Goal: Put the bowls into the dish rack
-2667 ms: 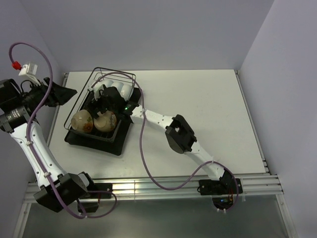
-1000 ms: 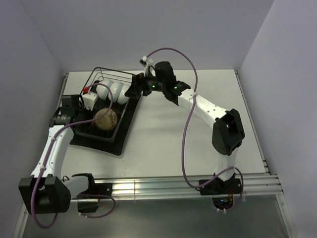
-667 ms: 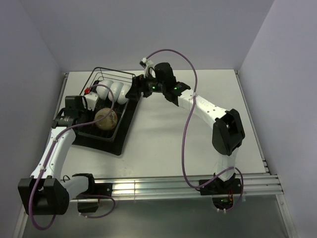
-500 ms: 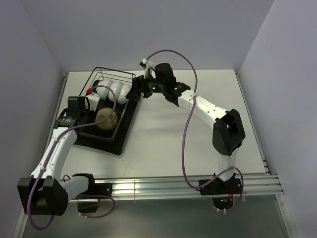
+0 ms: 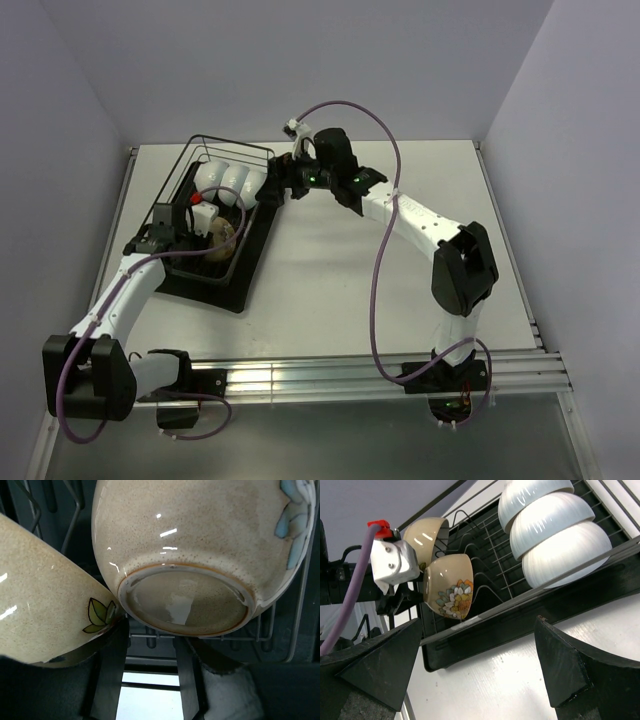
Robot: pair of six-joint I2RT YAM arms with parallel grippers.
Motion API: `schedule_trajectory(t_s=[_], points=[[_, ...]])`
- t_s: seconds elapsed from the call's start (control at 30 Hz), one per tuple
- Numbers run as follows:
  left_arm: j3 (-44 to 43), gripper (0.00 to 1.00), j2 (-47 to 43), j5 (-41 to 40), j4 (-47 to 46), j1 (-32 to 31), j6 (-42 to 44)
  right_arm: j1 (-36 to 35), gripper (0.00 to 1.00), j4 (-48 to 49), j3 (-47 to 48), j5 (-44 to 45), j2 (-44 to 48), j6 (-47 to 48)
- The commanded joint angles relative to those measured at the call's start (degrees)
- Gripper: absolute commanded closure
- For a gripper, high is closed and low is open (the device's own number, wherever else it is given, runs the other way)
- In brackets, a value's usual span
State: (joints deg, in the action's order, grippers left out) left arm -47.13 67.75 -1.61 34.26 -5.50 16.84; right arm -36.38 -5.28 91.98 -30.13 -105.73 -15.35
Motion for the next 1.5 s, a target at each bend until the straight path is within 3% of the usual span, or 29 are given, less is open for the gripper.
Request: schedule_trajectory(t_s=[0.0, 0.27, 0.83, 1.07, 1.13, 1.27, 1.47], points=[[1.87, 0.53, -0.33, 1.87, -0.77, -0.13, -0.49, 0.17, 0.0, 0.62, -1.1, -0.81, 3.95, 0.76], [-2.68, 0.48, -2.09, 6.44, 3.61, -0.22, -1.19, 0.17, 0.0, -0.26, -1.11, -0.81, 4.31, 1.47], [-20.71, 0.37, -4.02, 3.81, 13.63, -1.89, -2.87, 0.17, 0.0, -1.84, -0.49, -0.19, 5.54, 2.79], [-20.63, 0.41, -5.69, -0.76, 14.78, -1.27, -4.36, 0.17, 0.0, -2.72, -0.84, 0.07, 6.42, 3.4], [-20.02, 0.42, -6.13, -0.25, 14.87, 1.0, -4.36, 0.17, 0.0, -3.07, -1.19, 0.07, 6.68, 3.49], [-18.61, 0.42, -5.35, 5.29, 15.14, 11.79, -2.96, 0.26, 0.0, -3.6, -2.33, 0.51, 7.65, 4.1], [-15.1, 0.37, -4.47, 10.83, 12.06, 15.78, -2.25, 0.17, 0.0, -4.21, -3.39, 0.95, 8.44, 4.63]])
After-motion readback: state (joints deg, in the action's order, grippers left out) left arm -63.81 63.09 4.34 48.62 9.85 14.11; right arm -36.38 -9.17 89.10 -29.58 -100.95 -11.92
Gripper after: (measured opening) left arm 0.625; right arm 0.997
